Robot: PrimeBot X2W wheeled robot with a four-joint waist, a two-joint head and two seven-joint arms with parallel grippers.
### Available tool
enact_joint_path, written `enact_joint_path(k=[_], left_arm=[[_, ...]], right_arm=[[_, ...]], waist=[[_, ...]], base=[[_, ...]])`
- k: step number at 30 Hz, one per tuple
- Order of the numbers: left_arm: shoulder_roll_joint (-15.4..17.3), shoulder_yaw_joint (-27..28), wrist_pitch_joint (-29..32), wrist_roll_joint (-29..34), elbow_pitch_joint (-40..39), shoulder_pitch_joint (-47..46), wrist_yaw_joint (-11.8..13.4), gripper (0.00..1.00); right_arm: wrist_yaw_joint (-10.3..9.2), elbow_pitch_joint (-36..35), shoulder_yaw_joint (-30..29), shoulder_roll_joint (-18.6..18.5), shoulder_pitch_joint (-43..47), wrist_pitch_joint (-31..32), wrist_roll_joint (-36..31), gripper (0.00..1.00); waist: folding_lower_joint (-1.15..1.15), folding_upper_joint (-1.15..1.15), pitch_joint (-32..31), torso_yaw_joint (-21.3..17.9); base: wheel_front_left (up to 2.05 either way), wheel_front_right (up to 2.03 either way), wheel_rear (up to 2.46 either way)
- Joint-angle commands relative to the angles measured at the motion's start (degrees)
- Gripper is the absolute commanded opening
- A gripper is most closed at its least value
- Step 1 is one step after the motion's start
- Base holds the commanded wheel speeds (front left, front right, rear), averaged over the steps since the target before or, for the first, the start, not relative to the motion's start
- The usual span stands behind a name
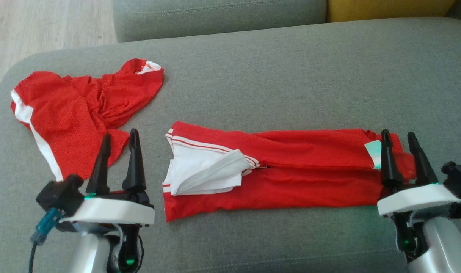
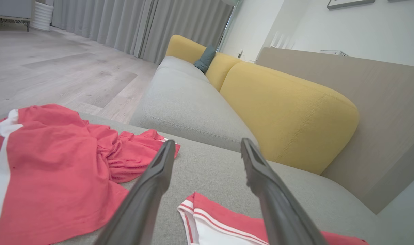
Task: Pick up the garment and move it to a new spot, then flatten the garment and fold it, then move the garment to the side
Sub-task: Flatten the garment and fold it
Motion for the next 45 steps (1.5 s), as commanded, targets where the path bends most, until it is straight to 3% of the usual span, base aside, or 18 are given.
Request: enact_joint_path(k=[1,8,13,21,36,37,38,39,45], left_arm=[[0.1,2.6,-0.3,0.8,-1.9,-2.6,-0.6,1.00],[-0.8,4.7,-0.3,3.6,0.5,-2.6,-4.4,1.00],[-0.9,4.1,-0.3,2.4,1.4,-2.9,-4.6,1.00],[-0.9,3.2,-0.3,2.2,1.8,-4.3,-4.1,1.00],[-0.9,3.0,-0.3,1.6,2.3,-5.2,-3.7,1.00],[-0.9,3.1,-0.3,1.6,2.4,-5.3,-3.7,1.00],[-0.9,3.1,-0.3,1.6,2.4,-5.3,-3.7,1.00],[-0.9,3.2,-0.3,1.6,2.4,-5.3,-3.7,1.00],[-0.9,3.8,-0.3,1.8,2.4,-5.1,-3.7,1.00]], right_arm=[[-0.05,-1.8,0.6,-0.2,-2.0,-0.8,-0.7,1.00],[-0.05,3.0,-5.6,2.7,-2.4,1.0,-3.0,1.00],[-0.05,8.5,-11.4,5.1,-3.8,4.9,-2.8,1.00],[-0.05,15.9,-16.8,6.1,-7.4,6.9,-5.0,1.00],[-0.05,27.1,-9.5,6.1,-11.2,8.2,-1.3,1.00],[-0.05,27.6,-8.9,6.1,-11.2,8.3,-0.8,0.79],[-0.05,28.0,-8.6,6.1,-11.2,8.2,-0.6,0.28],[-0.05,28.3,-8.4,6.1,-11.2,8.0,-0.7,0.00],[-0.05,30.0,-9.6,6.1,-11.7,7.1,-2.5,0.00]], waist=[[0.00,0.00,0.1,0.0],[0.00,0.00,0.8,0.4],[0.00,0.00,2.2,0.7],[0.00,0.00,4.3,1.2],[0.00,0.00,4.9,1.8],[0.00,0.00,4.8,1.9],[0.00,0.00,4.8,2.0],[0.00,0.00,4.8,2.0],[0.00,0.00,4.8,2.1]], base=[[0.00,0.00,0.00],[0.00,0.00,0.00],[0.00,0.00,0.00],[0.00,0.00,0.00],[0.00,0.00,0.00],[0.00,0.00,0.00],[0.00,0.00,0.00],[0.00,0.00,0.00],[0.00,0.00,0.00]])
